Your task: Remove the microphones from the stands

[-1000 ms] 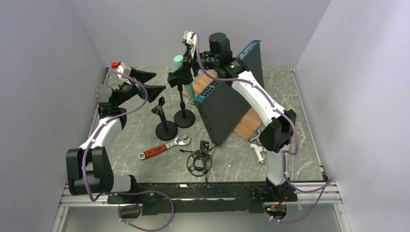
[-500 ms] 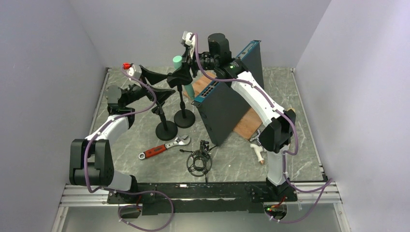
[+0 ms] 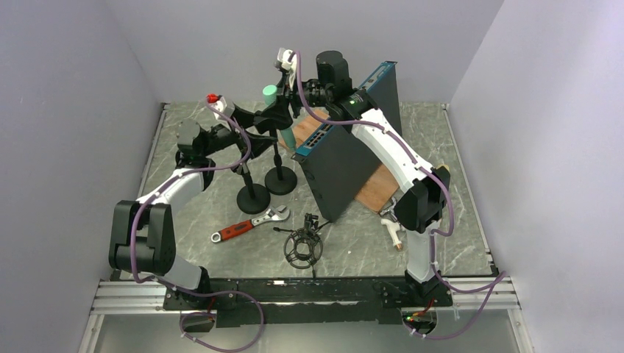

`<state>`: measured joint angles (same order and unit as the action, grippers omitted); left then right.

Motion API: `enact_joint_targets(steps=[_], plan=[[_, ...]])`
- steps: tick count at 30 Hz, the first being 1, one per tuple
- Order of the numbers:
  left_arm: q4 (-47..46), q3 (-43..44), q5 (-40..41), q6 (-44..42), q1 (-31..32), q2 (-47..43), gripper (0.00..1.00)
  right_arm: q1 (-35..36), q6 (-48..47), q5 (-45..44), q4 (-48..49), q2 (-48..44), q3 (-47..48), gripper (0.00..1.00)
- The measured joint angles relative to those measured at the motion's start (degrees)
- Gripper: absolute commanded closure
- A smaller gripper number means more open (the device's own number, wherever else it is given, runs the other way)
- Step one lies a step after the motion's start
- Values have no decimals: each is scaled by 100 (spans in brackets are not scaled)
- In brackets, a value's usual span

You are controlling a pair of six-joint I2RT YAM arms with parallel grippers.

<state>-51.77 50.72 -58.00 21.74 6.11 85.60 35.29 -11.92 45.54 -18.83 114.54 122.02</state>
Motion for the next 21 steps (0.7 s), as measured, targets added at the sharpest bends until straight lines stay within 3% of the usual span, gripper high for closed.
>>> enact_joint_targets(steps=[5,13,21], plan=[[160,107,-76,-262,-15,4,5,0,-39,0,-20,-2,0,100],[621,439,-273,-540,-68,11,1,0,-42,9,-22,-2,2,100],[664,588,-372,-472,-72,160,11,0,-50,9,-28,-2,2,100]])
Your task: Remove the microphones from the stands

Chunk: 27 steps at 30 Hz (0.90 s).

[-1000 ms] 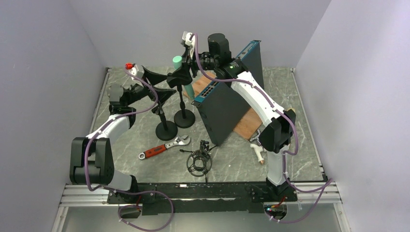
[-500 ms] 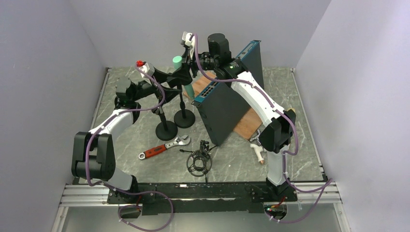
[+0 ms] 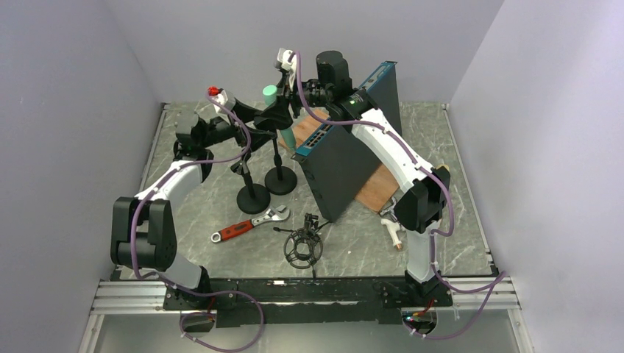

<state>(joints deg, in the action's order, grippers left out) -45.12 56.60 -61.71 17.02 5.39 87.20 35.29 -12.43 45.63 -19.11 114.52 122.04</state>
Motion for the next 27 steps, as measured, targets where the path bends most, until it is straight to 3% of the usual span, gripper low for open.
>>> enact_joint_targets(steps=[10,13,17,24,25,27], plan=[[-389,66,-15,455,-2,225,9,4,2,13,-7,0,4,100],[-708,66,-4,734,0,273,14,17,0,9,-11,0,7,100],[-986,98,0,990,0,343,35,35,-2,-7,-9,0,7,100],[-841,170,-199,918,-7,352,94,31,-11,-37,-94,0,39,100],[-765,184,-203,861,-7,337,99,31,-13,-44,-120,0,52,100],[-538,225,-208,708,-7,293,100,31,-22,-55,-142,0,61,100]])
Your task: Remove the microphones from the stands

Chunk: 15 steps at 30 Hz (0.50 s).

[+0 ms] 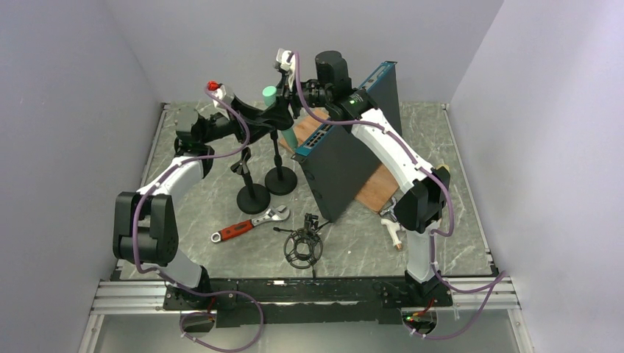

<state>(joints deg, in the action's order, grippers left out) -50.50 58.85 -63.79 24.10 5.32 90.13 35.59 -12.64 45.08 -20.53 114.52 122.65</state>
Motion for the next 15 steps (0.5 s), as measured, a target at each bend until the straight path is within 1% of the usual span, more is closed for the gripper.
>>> enact_joint_targets(steps=[6,7,8,9,10,12,13,15], plan=[[468,55,0,-326,0,-105,100,11,-2,-17,-13,0,9,100],[505,59,-4,-350,0,-116,97,13,-2,-20,-13,0,9,100],[549,76,-11,-367,0,-116,81,17,-2,-28,-13,0,9,100],[601,103,-20,-382,0,-116,63,15,-2,-39,-13,0,11,100],[682,138,-31,-396,0,-116,47,17,0,-52,-13,0,11,100],[826,197,-52,-433,-13,-116,22,17,4,-70,-13,0,13,100],[833,201,-57,-435,-20,-116,13,15,4,-68,-15,0,15,100],[807,197,28,-415,-39,-118,9,28,22,-74,-24,0,17,100]])
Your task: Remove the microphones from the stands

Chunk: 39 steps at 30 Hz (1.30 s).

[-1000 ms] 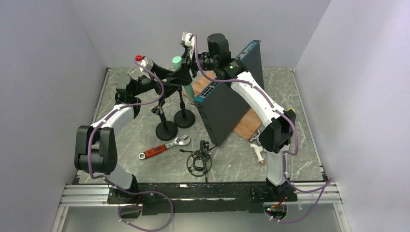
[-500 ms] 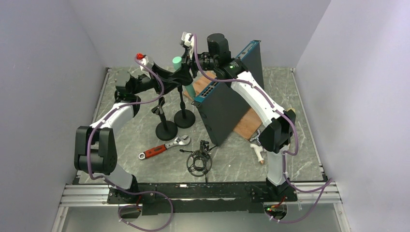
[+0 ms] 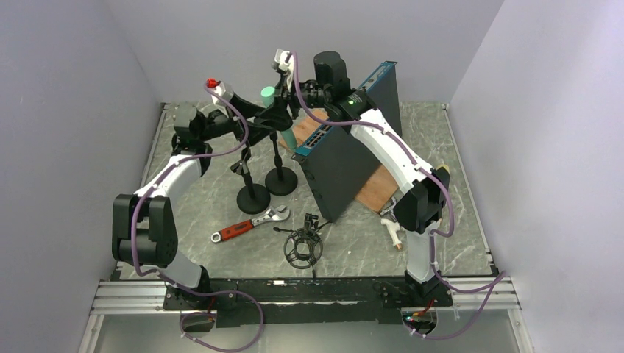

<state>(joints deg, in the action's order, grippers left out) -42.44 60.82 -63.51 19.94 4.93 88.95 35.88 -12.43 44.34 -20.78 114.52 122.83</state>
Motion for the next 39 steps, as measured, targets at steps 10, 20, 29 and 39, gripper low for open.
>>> enact_joint_targets(steps=[10,20,29,39], plan=[[-363,-11,-42,249,-221,-68,8,48,0,-37,13,0,0,100],[-1327,-59,-435,1016,-339,105,10,48,2,-35,15,0,0,100],[-1360,-59,-564,1091,-339,262,8,48,13,-35,15,0,0,100],[-785,-57,-529,737,-199,273,81,48,22,-48,24,0,0,100]])
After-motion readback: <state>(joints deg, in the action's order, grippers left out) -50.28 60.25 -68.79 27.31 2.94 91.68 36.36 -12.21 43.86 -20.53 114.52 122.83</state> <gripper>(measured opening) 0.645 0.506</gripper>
